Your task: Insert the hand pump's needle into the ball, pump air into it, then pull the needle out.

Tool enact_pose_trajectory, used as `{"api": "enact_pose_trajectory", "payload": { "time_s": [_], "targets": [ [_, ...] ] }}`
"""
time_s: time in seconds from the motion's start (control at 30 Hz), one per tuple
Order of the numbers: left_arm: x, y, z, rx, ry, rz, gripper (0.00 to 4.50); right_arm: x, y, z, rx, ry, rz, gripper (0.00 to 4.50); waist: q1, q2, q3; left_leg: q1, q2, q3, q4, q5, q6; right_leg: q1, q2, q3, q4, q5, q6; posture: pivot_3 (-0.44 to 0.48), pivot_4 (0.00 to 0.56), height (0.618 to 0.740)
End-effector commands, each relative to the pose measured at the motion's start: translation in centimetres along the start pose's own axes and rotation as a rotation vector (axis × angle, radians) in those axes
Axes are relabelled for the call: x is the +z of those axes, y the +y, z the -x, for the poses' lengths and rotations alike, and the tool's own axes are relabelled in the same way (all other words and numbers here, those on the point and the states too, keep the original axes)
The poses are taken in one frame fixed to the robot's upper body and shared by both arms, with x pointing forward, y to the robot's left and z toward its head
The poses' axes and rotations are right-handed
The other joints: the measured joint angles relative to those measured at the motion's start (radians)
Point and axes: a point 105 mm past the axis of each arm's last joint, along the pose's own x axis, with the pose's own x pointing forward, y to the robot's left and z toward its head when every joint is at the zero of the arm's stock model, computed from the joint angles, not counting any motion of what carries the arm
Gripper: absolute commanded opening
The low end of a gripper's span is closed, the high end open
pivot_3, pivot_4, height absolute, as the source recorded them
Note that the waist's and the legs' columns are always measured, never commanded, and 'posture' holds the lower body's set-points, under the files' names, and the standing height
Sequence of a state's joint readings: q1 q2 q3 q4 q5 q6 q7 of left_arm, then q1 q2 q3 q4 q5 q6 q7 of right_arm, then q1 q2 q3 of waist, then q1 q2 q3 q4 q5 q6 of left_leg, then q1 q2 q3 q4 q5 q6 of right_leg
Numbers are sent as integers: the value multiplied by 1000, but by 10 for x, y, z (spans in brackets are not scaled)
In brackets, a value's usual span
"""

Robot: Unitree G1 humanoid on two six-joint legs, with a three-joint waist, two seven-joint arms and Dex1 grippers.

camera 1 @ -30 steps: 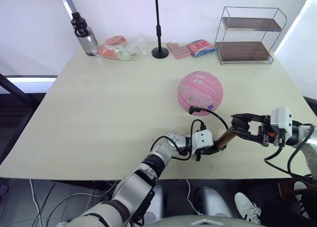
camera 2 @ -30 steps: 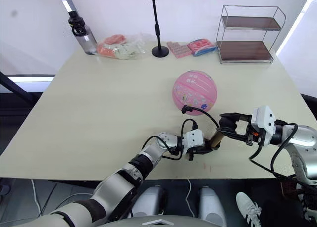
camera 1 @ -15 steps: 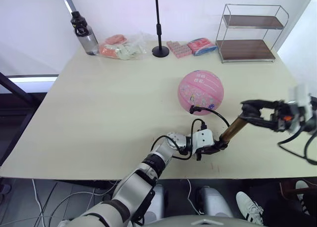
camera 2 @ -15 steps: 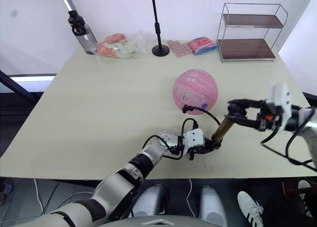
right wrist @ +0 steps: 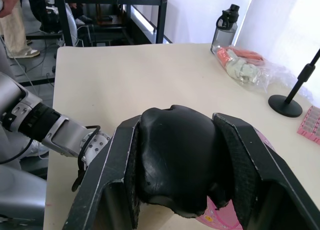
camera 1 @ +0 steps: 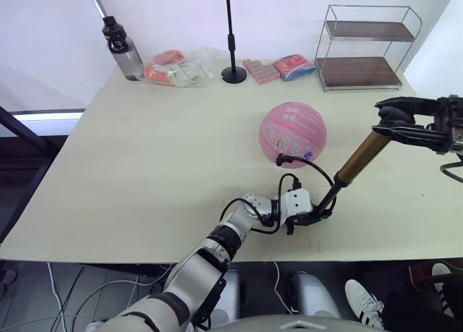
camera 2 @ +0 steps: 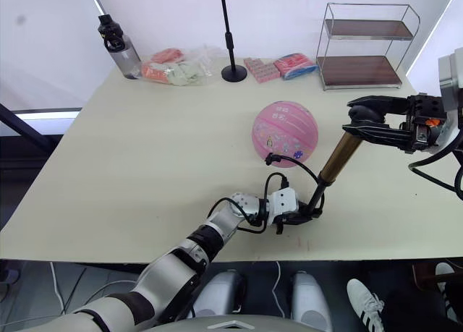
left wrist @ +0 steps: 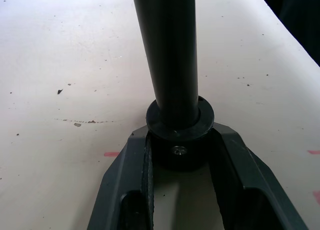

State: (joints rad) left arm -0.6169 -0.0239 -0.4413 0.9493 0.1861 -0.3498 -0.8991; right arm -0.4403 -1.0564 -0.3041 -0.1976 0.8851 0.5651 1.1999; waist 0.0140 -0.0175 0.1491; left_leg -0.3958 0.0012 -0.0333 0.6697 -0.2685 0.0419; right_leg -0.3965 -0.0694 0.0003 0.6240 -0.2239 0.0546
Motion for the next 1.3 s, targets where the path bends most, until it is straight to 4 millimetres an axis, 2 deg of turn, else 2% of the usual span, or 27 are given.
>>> {"api": "enact_pose_trajectory", "payload": {
  "time_s": [0.03, 0.13, 0.23, 0.33, 0.43, 0.5, 0.63, 0.8, 0.9, 1.03, 1.23, 1.3],
  "targets": [
    [-59, -31, 13, -73, 209, 114, 1039, 14, 7, 8, -16, 5, 96, 1652, 1, 0, 0, 0, 0, 0, 0, 0, 0, 0, 0, 0, 0, 0, 0, 0, 150, 740],
    [-60, -31, 14, -74, 213, 113, 1039, -10, 12, 3, 1, 49, 81, 1652, 0, 0, -1, 0, 0, 0, 0, 0, 0, 0, 1, 0, 0, 1, 2, 0, 150, 740],
    [-61, -31, 14, -75, 215, 112, 1038, -44, 14, -3, -28, 48, 28, 1652, -1, -7, -5, 1, 1, -1, 0, 0, 0, 1, 1, -1, 0, 1, 3, 0, 150, 740],
    [-61, -31, 14, -76, 215, 111, 1038, -68, 19, -5, -35, 76, 7, 1652, -3, -7, -6, 3, 1, 0, 0, 0, 0, 2, 5, 0, 1, 1, 2, 0, 150, 740],
    [-61, -31, 15, -78, 217, 110, 1038, -105, 31, -9, -17, 121, -34, 1652, -2, -12, -10, 5, 2, -1, -1, 0, 0, 3, 6, 0, 1, 0, 0, 0, 150, 740],
    [-62, -31, 15, -78, 218, 109, 1038, -113, 35, -12, -11, 115, -45, 1652, -3, -12, -10, 6, 3, -1, -1, 0, 0, 4, 7, 0, 1, 0, 0, 0, 150, 740],
    [-61, -30, 15, -75, 218, 110, 1038, -149, 45, -19, -29, 143, -71, 1652, -3, -13, -11, 10, 3, 0, -1, 0, 0, 7, 7, 1, 1, 0, 0, 0, 150, 740],
    [-61, -30, 15, -72, 216, 110, 1036, -172, 53, -23, -40, 171, -81, 1652, -4, -13, -11, 15, 3, -1, -2, 0, 0, 11, 8, 0, 1, -1, -1, 0, 150, 740],
    [-60, -29, 15, -70, 217, 110, 1036, -171, 52, -21, -47, 165, -69, 1652, -5, -15, -13, 16, 4, -1, -2, 0, 0, 13, 8, 0, 1, -1, -1, 0, 150, 740],
    [-61, -29, 15, -70, 219, 112, 1036, -151, 40, -17, -80, 121, -36, 1652, -5, -15, -13, 17, 4, -1, -2, 0, 0, 14, 8, 0, 1, -1, -1, 0, 150, 740],
    [-60, -29, 15, -69, 216, 111, 1036, -103, 24, -11, -96, 43, 23, 1652, -2, -12, -10, 15, 3, -1, -2, 0, 0, 13, 6, 0, 1, -1, -1, 0, 150, 740],
    [-60, -28, 15, -68, 217, 111, 1035, -81, 17, -5, -104, 24, 51, 1652, 0, -9, -8, 13, 3, -1, -2, 0, 0, 11, 6, 0, 1, -1, -1, 0, 150, 740]
  ]
}}
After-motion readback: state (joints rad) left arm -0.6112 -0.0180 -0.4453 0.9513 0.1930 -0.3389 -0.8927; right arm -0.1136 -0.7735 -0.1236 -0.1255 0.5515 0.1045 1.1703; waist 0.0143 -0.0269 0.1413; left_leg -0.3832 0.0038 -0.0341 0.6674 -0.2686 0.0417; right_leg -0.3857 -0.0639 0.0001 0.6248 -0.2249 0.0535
